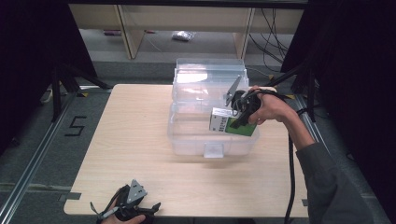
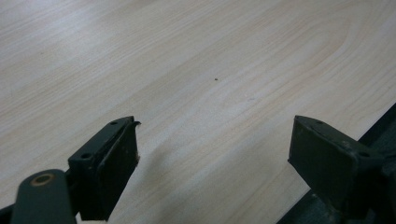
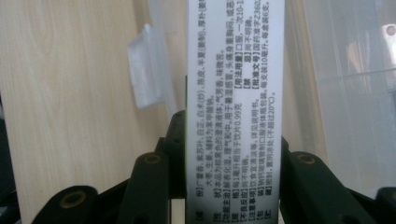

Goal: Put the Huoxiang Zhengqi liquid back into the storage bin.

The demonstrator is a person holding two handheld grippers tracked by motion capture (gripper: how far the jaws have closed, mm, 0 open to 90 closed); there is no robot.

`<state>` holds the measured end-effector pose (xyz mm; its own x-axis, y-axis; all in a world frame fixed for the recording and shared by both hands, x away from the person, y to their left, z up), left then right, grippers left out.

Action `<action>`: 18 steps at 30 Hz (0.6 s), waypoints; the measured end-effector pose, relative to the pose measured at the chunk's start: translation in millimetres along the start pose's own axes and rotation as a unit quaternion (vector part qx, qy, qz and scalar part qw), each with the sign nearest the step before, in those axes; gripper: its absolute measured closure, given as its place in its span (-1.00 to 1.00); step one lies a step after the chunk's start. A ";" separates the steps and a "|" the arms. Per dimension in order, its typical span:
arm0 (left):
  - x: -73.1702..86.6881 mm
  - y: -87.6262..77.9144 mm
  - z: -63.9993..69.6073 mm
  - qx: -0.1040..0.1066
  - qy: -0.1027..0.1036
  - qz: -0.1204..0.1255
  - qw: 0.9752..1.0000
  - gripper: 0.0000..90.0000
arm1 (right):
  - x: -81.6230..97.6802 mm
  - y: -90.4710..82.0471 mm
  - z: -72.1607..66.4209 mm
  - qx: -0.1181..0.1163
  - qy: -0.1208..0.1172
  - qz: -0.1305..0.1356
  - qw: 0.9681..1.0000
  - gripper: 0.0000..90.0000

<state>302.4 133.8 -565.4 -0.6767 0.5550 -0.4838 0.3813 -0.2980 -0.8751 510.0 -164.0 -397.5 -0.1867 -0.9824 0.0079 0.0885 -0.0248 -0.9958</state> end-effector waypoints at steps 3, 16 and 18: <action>0.1 -0.7 0.1 0.000 0.000 0.002 1.000 -0.66 | 1.3 7.7 5.5 -0.004 -0.004 -0.003 1.000 0.45; 0.6 0.7 0.7 0.002 -0.003 0.000 1.000 -0.66 | 4.1 35.8 14.6 -0.010 -0.010 -0.019 1.000 0.45; 0.6 0.6 1.2 0.006 0.000 -0.001 1.000 -0.66 | 6.4 40.8 17.2 -0.007 -0.001 -0.021 1.000 0.45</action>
Point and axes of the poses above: each handheld gripper's, and its own axes: y roughly forward along the jaws, x roughly out of its underside, z roughly to its right, the point moved 8 cm from there along y, roughly forward along the jaws, and after that the axes turned 15 degrees about -z, right-handed, at the moved point
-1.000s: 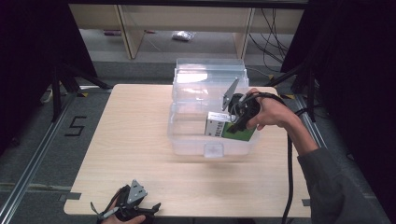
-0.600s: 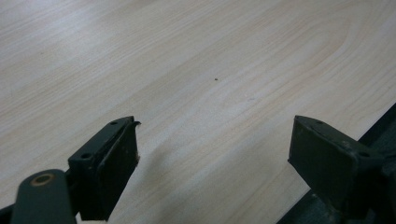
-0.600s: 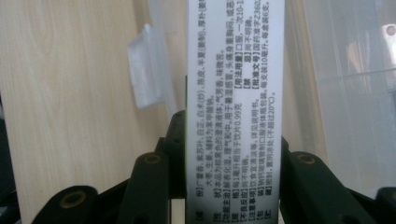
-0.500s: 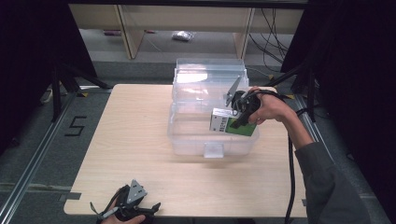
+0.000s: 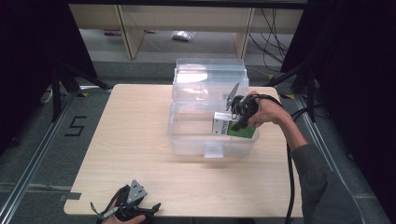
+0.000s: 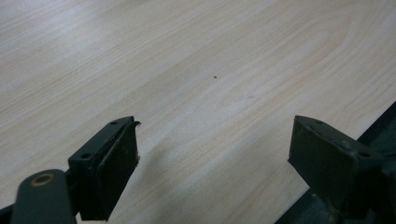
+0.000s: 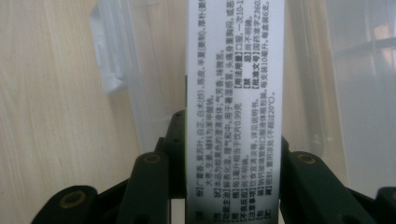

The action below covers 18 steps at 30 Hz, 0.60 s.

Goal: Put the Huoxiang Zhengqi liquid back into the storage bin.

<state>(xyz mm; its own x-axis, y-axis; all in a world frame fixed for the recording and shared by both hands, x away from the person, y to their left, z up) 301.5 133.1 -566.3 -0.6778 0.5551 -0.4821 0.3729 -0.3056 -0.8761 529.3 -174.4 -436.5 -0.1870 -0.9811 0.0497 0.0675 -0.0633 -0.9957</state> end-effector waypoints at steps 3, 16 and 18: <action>-0.1 -0.1 -0.2 0.000 0.000 -0.001 1.000 -0.66 | 2.4 5.8 1.4 -0.004 -0.003 -0.004 1.000 0.45; -0.3 0.3 -0.2 0.000 -0.003 0.002 1.000 -0.66 | 5.6 21.9 2.2 -0.008 -0.003 -0.011 1.000 0.44; -0.1 0.0 -0.8 -0.003 -0.005 0.001 1.000 -0.66 | 5.9 23.5 3.4 -0.007 -0.008 -0.011 1.000 0.44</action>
Point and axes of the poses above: each handheld gripper's, and its own axes: y roughly forward along the jaws, x roughly out of its underside, z roughly to its right, the point moved 8 cm from there along y, roughly forward along the jaws, and after that the axes turned 15 degrees about -z, right-handed, at the moved point
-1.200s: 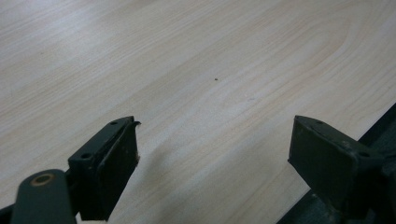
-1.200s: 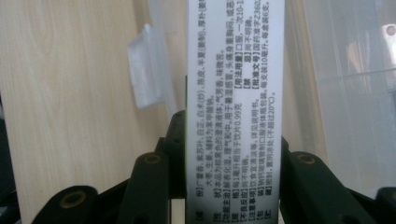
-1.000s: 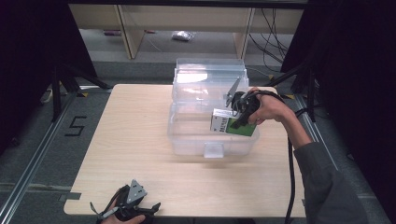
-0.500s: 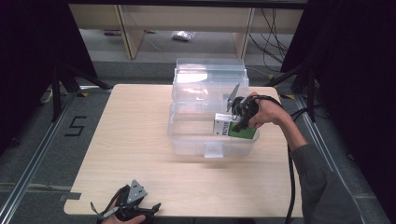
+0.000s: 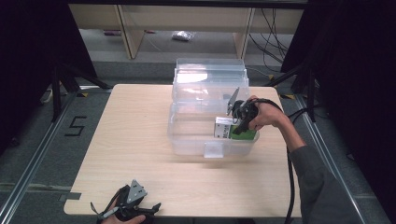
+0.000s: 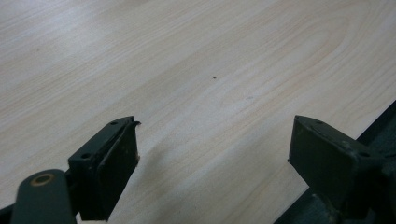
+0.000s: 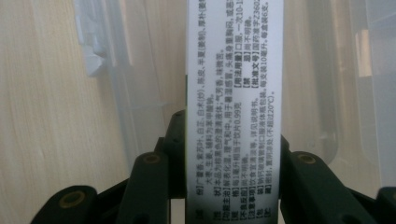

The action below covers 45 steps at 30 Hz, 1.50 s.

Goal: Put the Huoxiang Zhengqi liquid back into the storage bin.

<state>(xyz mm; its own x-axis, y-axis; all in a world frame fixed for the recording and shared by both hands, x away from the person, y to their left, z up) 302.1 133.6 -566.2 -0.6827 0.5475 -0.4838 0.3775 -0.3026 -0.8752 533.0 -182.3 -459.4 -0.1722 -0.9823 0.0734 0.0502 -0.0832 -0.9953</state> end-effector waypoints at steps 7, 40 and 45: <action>0.0 -0.3 0.4 0.002 0.001 0.000 1.000 -0.66 | -1.0 5.7 1.0 0.003 -0.014 0.006 1.000 0.44; 0.2 -0.1 0.9 0.002 0.001 -0.001 1.000 -0.66 | -1.3 12.4 -6.1 -0.011 0.001 -0.004 1.000 0.38; 0.0 0.5 -0.3 -0.002 0.001 0.000 1.000 -0.66 | 3.1 2.6 -8.0 -0.008 0.004 0.012 1.000 0.34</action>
Point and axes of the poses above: each handheld gripper's, and its own axes: y roughly forward along the jaws, x roughly out of its underside, z roughly to its right, the point moved 8 cm from there along y, roughly forward along the jaws, and after that the axes turned 15 degrees about -z, right-handed, at the moved point
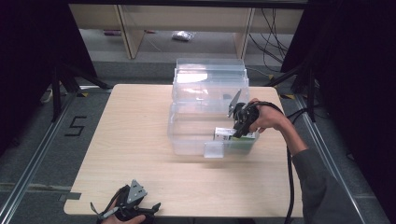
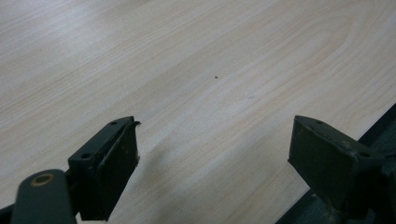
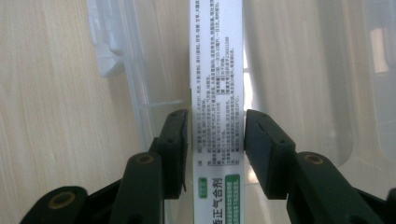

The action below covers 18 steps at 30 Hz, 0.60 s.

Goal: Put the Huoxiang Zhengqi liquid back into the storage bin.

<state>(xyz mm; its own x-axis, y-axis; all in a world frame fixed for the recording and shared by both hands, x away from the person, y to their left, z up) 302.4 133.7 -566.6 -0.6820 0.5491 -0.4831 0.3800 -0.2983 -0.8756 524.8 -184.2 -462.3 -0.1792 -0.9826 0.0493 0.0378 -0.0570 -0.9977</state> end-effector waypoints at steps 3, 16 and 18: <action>-0.1 0.2 -0.2 0.000 -0.001 0.000 1.000 -0.66 | 1.9 -4.9 -1.8 0.003 0.012 0.005 1.000 0.29; 0.0 -0.8 0.3 0.003 -0.003 0.000 1.000 -0.66 | 0.8 -28.5 -9.8 0.018 0.060 0.048 0.997 0.10; -0.2 -0.1 -0.3 0.001 -0.003 0.001 1.000 -0.66 | 0.8 -31.0 -10.5 0.018 0.062 0.053 0.997 0.08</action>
<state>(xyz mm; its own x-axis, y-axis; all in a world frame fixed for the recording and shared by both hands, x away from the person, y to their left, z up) 302.7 133.8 -566.4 -0.6858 0.5434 -0.4841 0.3793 -0.3009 -0.8750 513.1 -181.4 -431.8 -0.2925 -0.9541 -0.0642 0.0968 0.0373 -0.9946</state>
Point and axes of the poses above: each handheld gripper's, and its own axes: y roughly forward along the jaws, x roughly out of its underside, z roughly to its right, the point moved 8 cm from there along y, roughly forward along the jaws, and after that the axes turned 15 degrees about -z, right-handed, at the moved point
